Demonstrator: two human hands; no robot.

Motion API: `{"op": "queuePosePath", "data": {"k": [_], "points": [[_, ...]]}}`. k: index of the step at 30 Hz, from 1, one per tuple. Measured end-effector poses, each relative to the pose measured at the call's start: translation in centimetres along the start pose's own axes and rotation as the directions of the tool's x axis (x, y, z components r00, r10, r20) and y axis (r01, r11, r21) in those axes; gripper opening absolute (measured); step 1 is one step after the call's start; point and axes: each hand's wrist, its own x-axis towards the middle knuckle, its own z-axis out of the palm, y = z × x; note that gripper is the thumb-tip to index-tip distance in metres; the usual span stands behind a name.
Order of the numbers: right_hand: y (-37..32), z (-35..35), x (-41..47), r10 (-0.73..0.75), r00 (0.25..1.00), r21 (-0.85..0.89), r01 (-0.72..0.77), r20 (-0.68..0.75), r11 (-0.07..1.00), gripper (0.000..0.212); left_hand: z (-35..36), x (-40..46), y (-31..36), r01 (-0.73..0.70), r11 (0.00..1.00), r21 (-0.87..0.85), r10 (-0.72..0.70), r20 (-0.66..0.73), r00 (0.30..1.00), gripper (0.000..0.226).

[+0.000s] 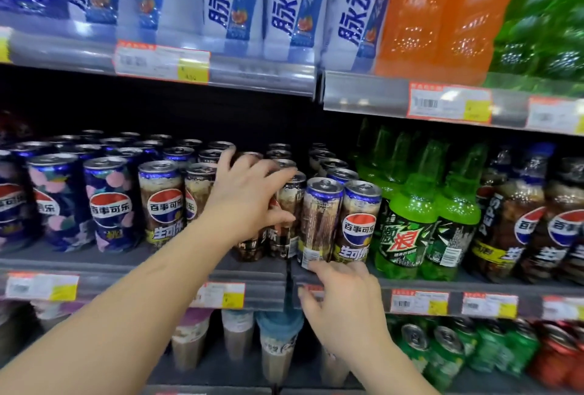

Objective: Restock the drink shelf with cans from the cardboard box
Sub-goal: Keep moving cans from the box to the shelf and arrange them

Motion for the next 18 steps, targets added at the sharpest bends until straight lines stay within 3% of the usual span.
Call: {"op": "queuePosePath", "data": {"k": [4,7,12,18], "points": [[-0.9,0.2,-0.1,0.037,0.999,-0.044,-0.036,0.008,0.998,0.049,-0.2,0.2,-1.7,-0.028,1.000,-0.014,0.029,0.053,0.998,0.073],[-1.4,0.3,0.3,0.055,0.994,-0.034,-0.052,0.093,0.998,0.061,-0.3,0.2,-3.3,-0.065,0.996,-0.066,0.070,0.071,0.995,0.070],[-2.0,0.3,1.0,0.071,0.987,-0.046,-0.065,0.144,0.997,0.064,-0.4,0.7,-4.1,-0.095,0.990,-0.104,0.105,0.094,0.990,0.065],[-1.9,0.6,0.8,0.065,0.982,-0.068,-0.053,0.178,0.996,0.067,-0.5,0.3,-3.5,-0.061,0.977,-0.204,0.067,0.020,0.998,0.068]]}}
